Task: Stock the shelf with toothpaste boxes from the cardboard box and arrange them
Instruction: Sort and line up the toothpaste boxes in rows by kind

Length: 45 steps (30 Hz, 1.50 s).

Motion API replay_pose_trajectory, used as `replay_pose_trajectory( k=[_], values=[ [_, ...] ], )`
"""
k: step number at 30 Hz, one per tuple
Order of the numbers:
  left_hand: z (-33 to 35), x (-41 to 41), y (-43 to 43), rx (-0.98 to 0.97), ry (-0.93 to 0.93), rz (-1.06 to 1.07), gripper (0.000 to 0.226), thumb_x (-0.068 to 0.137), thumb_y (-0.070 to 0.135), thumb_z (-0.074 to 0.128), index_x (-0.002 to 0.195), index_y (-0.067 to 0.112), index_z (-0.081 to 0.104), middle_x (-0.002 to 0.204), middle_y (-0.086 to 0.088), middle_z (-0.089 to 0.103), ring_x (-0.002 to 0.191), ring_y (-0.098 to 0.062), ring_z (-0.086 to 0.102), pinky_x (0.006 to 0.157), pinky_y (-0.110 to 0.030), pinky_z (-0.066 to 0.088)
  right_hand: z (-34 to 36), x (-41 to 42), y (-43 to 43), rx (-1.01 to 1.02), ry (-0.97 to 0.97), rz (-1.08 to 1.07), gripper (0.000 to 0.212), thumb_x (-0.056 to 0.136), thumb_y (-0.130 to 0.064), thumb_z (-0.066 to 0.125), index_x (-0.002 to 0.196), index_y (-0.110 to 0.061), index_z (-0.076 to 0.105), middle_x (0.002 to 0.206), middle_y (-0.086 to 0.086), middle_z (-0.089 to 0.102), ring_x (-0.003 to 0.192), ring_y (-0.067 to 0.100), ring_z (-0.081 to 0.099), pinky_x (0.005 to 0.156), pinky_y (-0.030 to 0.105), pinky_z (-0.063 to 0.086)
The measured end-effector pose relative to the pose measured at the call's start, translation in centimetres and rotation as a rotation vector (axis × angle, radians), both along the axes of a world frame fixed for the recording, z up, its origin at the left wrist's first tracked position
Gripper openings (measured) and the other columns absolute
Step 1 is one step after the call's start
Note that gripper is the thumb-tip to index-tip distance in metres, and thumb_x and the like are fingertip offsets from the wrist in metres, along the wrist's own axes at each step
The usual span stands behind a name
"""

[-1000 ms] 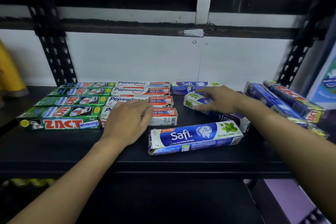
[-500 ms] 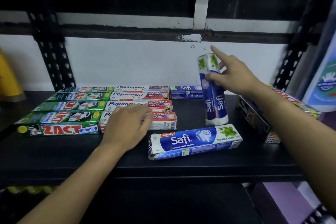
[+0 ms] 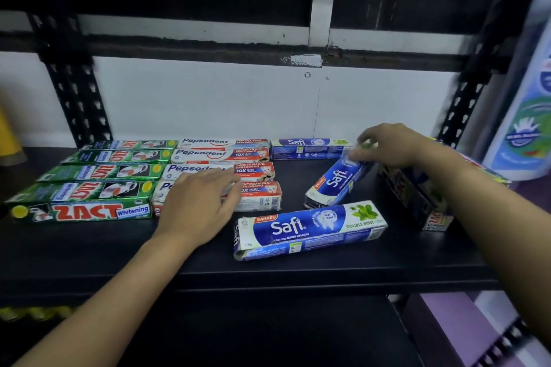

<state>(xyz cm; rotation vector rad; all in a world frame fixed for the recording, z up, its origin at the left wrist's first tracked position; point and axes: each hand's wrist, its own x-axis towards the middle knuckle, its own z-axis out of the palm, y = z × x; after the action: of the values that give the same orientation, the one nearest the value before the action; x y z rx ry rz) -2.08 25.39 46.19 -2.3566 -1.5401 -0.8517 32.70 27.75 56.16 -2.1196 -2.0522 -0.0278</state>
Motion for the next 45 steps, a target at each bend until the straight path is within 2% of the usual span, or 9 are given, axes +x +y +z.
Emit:
replay_pose_trajectory(
  k=[3, 5, 13, 18, 21, 30, 38, 42, 45],
  values=[
    [0.0, 0.0, 0.1, -0.007, 0.005, -0.003, 0.054, 0.096, 0.054, 0.026, 0.117, 0.029, 0.069, 0.117, 0.011, 0.07, 0.108, -0.015, 0.063, 0.092, -0.039, 0.043, 0.6, -0.1, -1.5, -0.274, 0.134, 0.211, 0.059, 0.076, -0.052, 0.076, 0.129, -0.032, 0.061, 0.131, -0.01, 0.06, 0.104, 0.003, 0.061, 0.088, 0.031, 0.051],
    [0.0, 0.0, 0.1, -0.008, 0.008, -0.002, 0.054, 0.096, 0.053, 0.027, 0.118, 0.028, 0.069, 0.119, 0.01, 0.07, 0.109, -0.015, 0.063, 0.093, -0.039, 0.043, 0.4, -0.6, -2.1, -0.346, 0.07, 0.285, 0.058, 0.073, -0.045, 0.08, 0.127, -0.039, 0.062, 0.13, -0.018, 0.059, 0.095, -0.008, 0.055, 0.093, 0.03, 0.044],
    [0.1, 0.0, -0.2, -0.013, 0.005, 0.001, 0.052, 0.096, 0.052, 0.028, 0.117, 0.027, 0.069, 0.118, 0.009, 0.07, 0.108, -0.017, 0.063, 0.092, -0.04, 0.043, -3.1, -2.4, -0.9, -0.049, -0.041, 0.148, 0.052, 0.071, -0.062, 0.074, 0.118, -0.041, 0.065, 0.13, 0.001, 0.059, 0.119, 0.023, 0.053, 0.094, 0.036, 0.045],
    [0.1, 0.0, -0.3, -0.005, 0.004, 0.011, 0.05, 0.096, 0.051, 0.03, 0.116, 0.027, 0.069, 0.116, 0.01, 0.07, 0.106, -0.016, 0.063, 0.09, -0.038, 0.043, -4.5, -3.3, 1.0, 0.055, 0.087, 0.081, 0.055, 0.069, -0.066, 0.074, 0.111, -0.031, 0.069, 0.12, 0.006, 0.064, 0.112, 0.025, 0.055, 0.089, 0.036, 0.048],
    [0.1, 0.1, -0.2, -0.012, 0.003, 0.01, 0.052, 0.096, 0.052, 0.028, 0.118, 0.028, 0.069, 0.121, 0.01, 0.069, 0.109, -0.015, 0.063, 0.091, -0.037, 0.042, -4.8, -3.9, 1.8, 0.081, 0.094, 0.067, 0.06, 0.074, -0.062, 0.072, 0.121, -0.027, 0.068, 0.127, 0.008, 0.062, 0.119, 0.027, 0.053, 0.093, 0.036, 0.045],
    [0.2, 0.2, -0.2, -0.014, -0.006, 0.009, 0.051, 0.097, 0.051, 0.031, 0.121, 0.028, 0.069, 0.126, 0.011, 0.067, 0.115, -0.014, 0.061, 0.094, -0.039, 0.044, -7.5, -5.1, 3.7, 0.273, 0.133, -0.027, 0.069, 0.072, -0.074, 0.064, 0.126, -0.031, 0.065, 0.123, 0.006, 0.066, 0.117, 0.028, 0.056, 0.09, 0.036, 0.048],
    [0.1, 0.1, -0.2, -0.026, 0.009, 0.019, 0.049, 0.097, 0.051, 0.033, 0.124, 0.029, 0.067, 0.13, 0.011, 0.064, 0.121, -0.012, 0.057, 0.096, -0.037, 0.042, -8.2, -2.0, 4.2, 0.254, 0.267, 0.067, 0.062, 0.072, -0.052, 0.069, 0.127, -0.025, 0.065, 0.144, 0.019, 0.047, 0.132, 0.036, 0.045, 0.115, 0.043, 0.031],
    [0.2, 0.3, -0.2, -0.028, 0.0, 0.011, 0.051, 0.097, 0.052, 0.031, 0.124, 0.028, 0.067, 0.13, 0.01, 0.065, 0.12, -0.013, 0.058, 0.098, -0.04, 0.045, -9.5, -1.6, 4.8, 0.318, 0.246, 0.071, 0.066, 0.069, -0.058, 0.056, 0.124, -0.024, 0.066, 0.132, 0.008, 0.061, 0.117, 0.037, 0.056, 0.106, 0.047, 0.04],
    [0.3, 0.2, -0.2, -0.028, -0.007, 0.005, 0.053, 0.096, 0.054, 0.03, 0.123, 0.028, 0.068, 0.13, 0.011, 0.065, 0.12, -0.013, 0.059, 0.098, -0.041, 0.045, -9.8, -1.7, 5.1, 0.362, 0.24, 0.097, 0.053, 0.077, -0.043, 0.072, 0.124, -0.018, 0.066, 0.126, 0.005, 0.066, 0.115, 0.032, 0.057, 0.105, 0.042, 0.04]
  ],
)
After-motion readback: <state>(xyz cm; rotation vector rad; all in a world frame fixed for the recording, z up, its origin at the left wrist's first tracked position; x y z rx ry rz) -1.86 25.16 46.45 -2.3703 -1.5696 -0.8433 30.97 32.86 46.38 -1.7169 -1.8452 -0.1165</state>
